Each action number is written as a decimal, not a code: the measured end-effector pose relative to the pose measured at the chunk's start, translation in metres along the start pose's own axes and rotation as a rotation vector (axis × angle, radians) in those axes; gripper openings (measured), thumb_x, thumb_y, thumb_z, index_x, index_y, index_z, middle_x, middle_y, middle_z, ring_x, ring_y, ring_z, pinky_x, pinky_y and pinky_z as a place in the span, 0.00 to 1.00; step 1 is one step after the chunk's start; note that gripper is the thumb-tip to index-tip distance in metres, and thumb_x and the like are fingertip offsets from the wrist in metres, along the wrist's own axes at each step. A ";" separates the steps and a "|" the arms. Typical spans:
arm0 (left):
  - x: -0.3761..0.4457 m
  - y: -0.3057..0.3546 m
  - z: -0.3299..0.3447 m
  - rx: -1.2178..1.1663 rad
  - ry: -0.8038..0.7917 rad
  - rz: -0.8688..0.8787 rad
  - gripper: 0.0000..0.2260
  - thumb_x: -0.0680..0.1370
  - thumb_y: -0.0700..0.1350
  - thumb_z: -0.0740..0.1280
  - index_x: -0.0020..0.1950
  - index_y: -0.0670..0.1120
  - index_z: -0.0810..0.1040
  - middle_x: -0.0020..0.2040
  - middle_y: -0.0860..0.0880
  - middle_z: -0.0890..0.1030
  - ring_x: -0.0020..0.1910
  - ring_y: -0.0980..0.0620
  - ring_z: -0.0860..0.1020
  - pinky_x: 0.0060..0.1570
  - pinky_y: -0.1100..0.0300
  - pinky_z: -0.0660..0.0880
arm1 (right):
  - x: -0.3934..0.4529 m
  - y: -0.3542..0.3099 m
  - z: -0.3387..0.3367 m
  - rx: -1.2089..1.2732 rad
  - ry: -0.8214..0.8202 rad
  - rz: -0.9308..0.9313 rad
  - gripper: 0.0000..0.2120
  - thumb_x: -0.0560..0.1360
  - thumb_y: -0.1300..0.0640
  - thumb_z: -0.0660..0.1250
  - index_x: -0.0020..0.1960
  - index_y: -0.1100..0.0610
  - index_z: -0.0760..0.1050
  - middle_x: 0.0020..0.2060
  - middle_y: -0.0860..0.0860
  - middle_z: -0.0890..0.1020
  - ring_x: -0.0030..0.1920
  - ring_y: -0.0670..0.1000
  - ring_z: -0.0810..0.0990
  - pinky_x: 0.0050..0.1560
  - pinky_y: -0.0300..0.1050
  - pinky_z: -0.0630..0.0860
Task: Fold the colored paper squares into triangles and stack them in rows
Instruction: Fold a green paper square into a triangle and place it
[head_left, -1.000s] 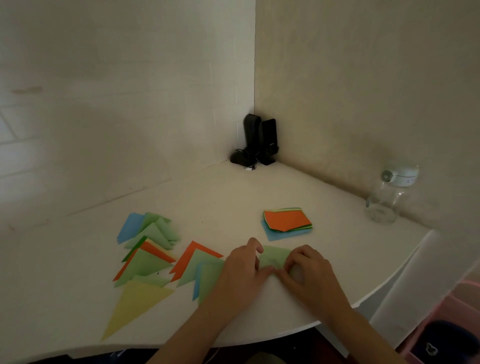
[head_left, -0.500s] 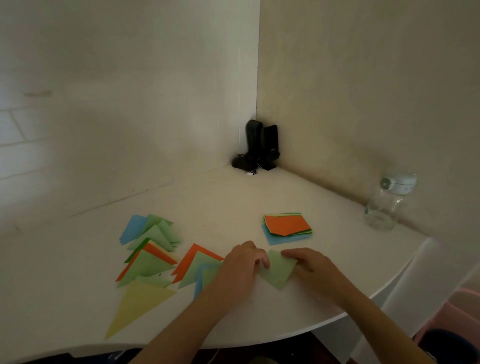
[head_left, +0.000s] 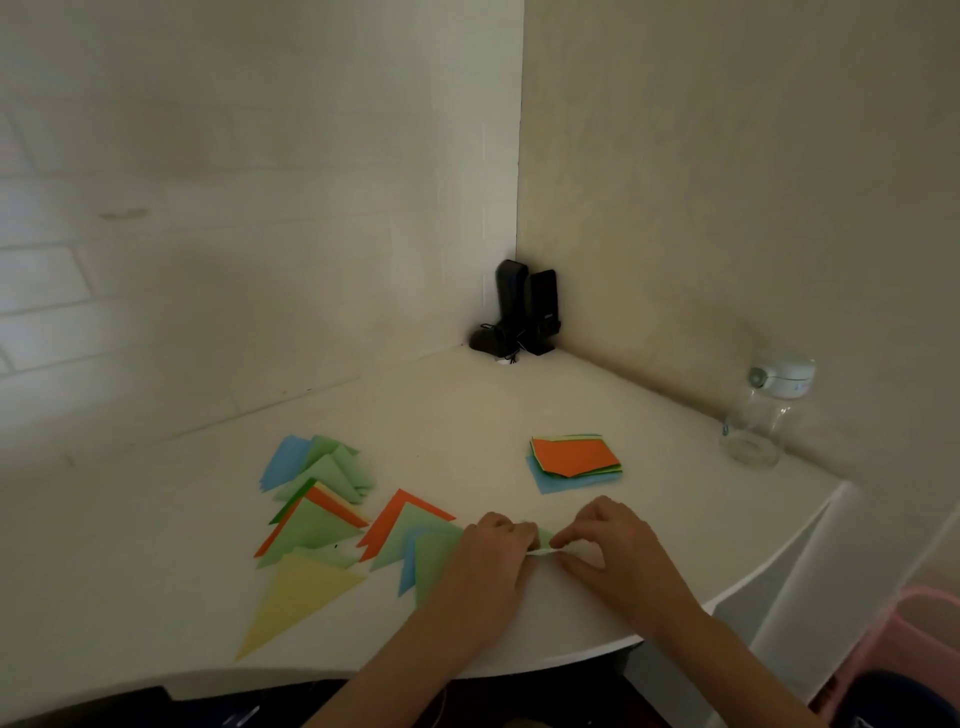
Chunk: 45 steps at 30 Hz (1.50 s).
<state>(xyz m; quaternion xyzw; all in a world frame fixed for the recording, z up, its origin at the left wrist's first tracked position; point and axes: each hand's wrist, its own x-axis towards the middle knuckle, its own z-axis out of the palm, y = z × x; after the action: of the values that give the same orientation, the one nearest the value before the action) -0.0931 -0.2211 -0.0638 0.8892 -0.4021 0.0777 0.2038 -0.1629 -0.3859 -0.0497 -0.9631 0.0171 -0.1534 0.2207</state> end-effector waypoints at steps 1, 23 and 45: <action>-0.001 -0.002 0.001 -0.064 0.022 -0.010 0.12 0.76 0.44 0.59 0.56 0.43 0.76 0.51 0.45 0.78 0.54 0.48 0.72 0.53 0.54 0.68 | 0.001 0.002 0.002 -0.032 -0.017 0.016 0.06 0.71 0.47 0.68 0.47 0.43 0.81 0.42 0.39 0.69 0.47 0.43 0.71 0.50 0.43 0.69; 0.004 -0.014 -0.002 -0.214 0.228 -0.250 0.12 0.71 0.50 0.72 0.42 0.50 0.69 0.39 0.56 0.73 0.41 0.56 0.69 0.39 0.64 0.66 | 0.017 0.002 0.023 0.001 0.029 0.210 0.16 0.65 0.33 0.67 0.33 0.45 0.68 0.37 0.42 0.73 0.41 0.43 0.72 0.47 0.44 0.70; 0.010 -0.006 -0.015 0.044 0.046 -0.174 0.13 0.77 0.55 0.63 0.56 0.48 0.71 0.51 0.50 0.75 0.50 0.51 0.72 0.49 0.59 0.68 | 0.014 0.006 0.012 0.228 -0.036 0.249 0.06 0.68 0.52 0.73 0.40 0.46 0.76 0.40 0.43 0.78 0.42 0.40 0.74 0.46 0.33 0.70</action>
<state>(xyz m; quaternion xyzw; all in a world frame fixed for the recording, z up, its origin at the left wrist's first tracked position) -0.0819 -0.2176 -0.0489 0.9230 -0.3170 0.0891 0.1991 -0.1456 -0.3874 -0.0583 -0.9248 0.1149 -0.1087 0.3461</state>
